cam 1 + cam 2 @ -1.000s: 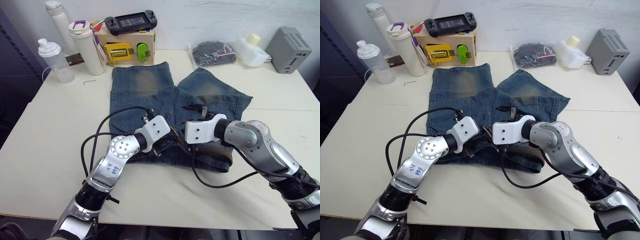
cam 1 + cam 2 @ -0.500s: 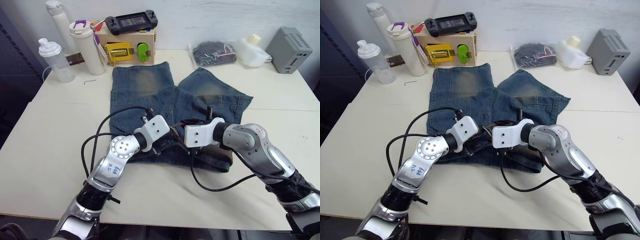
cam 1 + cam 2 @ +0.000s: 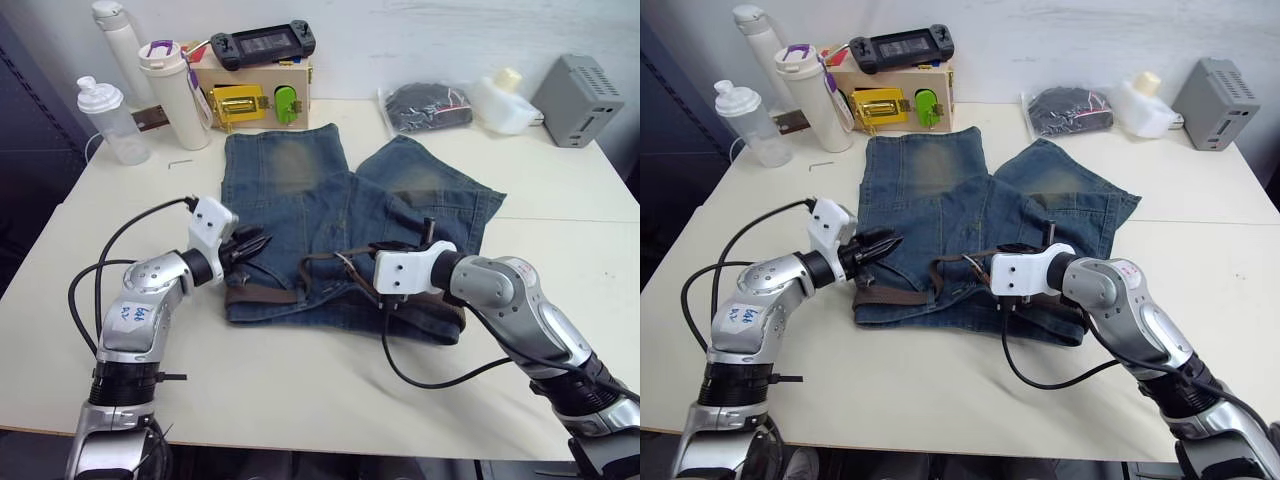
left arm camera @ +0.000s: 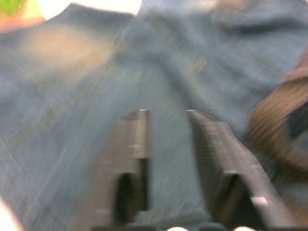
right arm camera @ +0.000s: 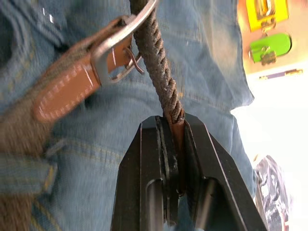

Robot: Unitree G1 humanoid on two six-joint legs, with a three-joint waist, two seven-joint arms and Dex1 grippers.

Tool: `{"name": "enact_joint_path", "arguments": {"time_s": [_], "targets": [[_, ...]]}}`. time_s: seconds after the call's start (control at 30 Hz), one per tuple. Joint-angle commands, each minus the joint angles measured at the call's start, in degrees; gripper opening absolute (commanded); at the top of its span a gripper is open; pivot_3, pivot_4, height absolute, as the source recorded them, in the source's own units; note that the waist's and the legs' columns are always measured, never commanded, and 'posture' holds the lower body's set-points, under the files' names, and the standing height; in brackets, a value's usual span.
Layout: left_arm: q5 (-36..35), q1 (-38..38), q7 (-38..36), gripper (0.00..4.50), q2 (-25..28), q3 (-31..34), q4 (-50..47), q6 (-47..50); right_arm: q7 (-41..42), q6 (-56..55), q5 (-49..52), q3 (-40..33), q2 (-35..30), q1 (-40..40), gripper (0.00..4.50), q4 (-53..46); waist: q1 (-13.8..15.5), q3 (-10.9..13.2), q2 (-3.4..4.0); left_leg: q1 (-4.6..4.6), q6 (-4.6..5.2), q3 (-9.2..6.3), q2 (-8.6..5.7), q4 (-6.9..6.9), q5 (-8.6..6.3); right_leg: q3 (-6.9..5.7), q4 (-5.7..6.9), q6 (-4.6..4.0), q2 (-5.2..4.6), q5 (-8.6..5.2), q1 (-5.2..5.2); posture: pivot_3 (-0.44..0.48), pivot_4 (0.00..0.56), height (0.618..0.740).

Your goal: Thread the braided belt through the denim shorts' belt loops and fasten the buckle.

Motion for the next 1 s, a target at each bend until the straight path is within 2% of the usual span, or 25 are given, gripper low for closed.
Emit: {"name": "enact_joint_path", "arguments": {"time_s": [0.03,0.23,0.4,0.57,0.67,0.77,1.0], "targets": [[4.53,0.91,-0.36,0.05,2.04,-4.31,4.20,-3.15,-0.75,0.13,0.77,-3.60,0.60,0.02,0.00,-3.58,-0.03,0.00,0.00,0.00,0.00,-0.02,-0.02,0.01,0.00,0.00,0.02,0.00,0.00,0.00,0.00,0.000,0.150,0.740],[6.86,3.59,-0.54,0.05,3.45,-7.02,5.15,-3.12,-0.60,0.26,6.03,-10.44,0.87,0.57,0.00,-6.76,-0.15,-0.03,0.02,0.01,0.00,-0.04,-0.02,0.00,0.00,0.00,0.07,0.00,-0.02,0.00,0.00,0.000,0.150,0.740],[6.30,3.81,-0.81,0.05,3.22,-6.99,4.35,-2.86,1.34,-2.51,12.62,-20.30,-3.52,2.61,0.00,-5.95,-0.12,-0.04,0.02,0.02,0.00,-0.03,-0.02,-0.02,0.00,0.01,0.10,0.00,-0.02,0.00,0.00,0.000,0.150,0.740],[6.01,3.98,-1.24,0.05,3.03,-7.22,3.76,-2.95,1.21,-4.61,14.44,-23.59,-6.29,3.44,0.00,-3.40,-0.12,-0.04,0.02,0.02,0.01,-0.01,-0.01,-0.01,0.00,0.01,0.10,0.00,-0.02,0.00,0.01,0.000,0.150,0.740],[5.49,3.91,-1.43,0.05,2.81,-7.00,3.11,-2.98,0.97,-5.04,14.67,-22.61,-6.01,2.94,0.00,-3.10,-0.05,-0.04,0.03,0.02,0.01,0.00,-0.01,0.00,0.00,0.02,0.11,0.00,-0.02,0.00,0.01,0.000,0.150,0.740],[3.43,3.28,-2.24,0.05,2.21,-5.60,2.02,-3.00,1.38,-5.44,13.56,-18.52,-4.48,3.58,0.00,-4.91,-0.06,-0.04,0.03,0.02,0.01,0.00,-0.02,0.00,-0.01,0.02,0.11,0.00,-0.03,0.00,0.01,0.000,0.150,0.740],[-1.83,2.33,-3.05,0.05,0.92,-0.91,-1.85,-4.62,-0.52,-3.69,2.19,-7.40,-1.52,3.82,0.00,-4.40,-0.11,-0.04,0.02,0.00,0.01,-0.01,-0.01,0.02,-0.01,0.02,0.11,0.00,-0.02,0.00,0.00,0.000,0.150,0.740]]}}
